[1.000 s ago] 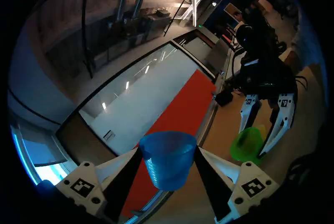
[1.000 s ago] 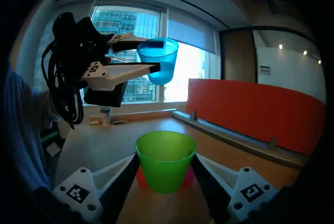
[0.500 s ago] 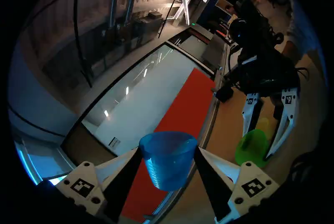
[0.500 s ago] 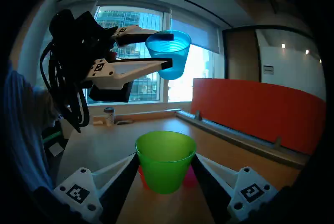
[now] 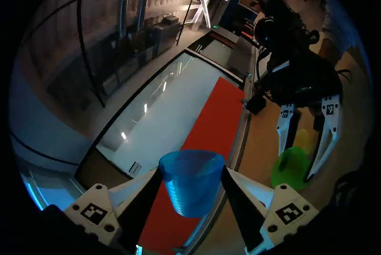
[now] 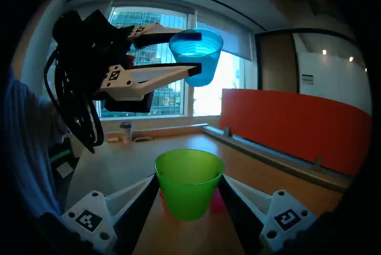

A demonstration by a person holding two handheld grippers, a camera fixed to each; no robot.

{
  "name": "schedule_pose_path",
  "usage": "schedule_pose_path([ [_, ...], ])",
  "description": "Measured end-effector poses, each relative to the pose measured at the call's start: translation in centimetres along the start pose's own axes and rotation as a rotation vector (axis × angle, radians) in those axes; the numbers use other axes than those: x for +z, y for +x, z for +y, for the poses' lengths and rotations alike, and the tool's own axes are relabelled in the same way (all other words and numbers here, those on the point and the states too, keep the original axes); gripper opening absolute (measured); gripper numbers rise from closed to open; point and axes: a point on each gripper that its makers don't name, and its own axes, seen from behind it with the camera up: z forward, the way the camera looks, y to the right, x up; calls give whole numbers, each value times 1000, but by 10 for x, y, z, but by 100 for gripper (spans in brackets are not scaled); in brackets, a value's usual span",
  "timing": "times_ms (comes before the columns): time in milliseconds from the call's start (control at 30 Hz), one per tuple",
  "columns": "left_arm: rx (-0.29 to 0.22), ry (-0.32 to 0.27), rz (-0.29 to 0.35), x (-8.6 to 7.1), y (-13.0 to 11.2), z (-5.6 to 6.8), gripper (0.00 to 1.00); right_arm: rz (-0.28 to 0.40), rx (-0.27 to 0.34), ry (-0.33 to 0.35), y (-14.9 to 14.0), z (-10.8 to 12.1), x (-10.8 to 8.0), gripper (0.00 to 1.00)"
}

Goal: Pour water

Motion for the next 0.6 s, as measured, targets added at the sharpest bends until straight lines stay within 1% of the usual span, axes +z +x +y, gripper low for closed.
schedule_pose_path([
  [600,55,11,10,2,7,-3,86,0,-2,-1,0,1,-2,89],
])
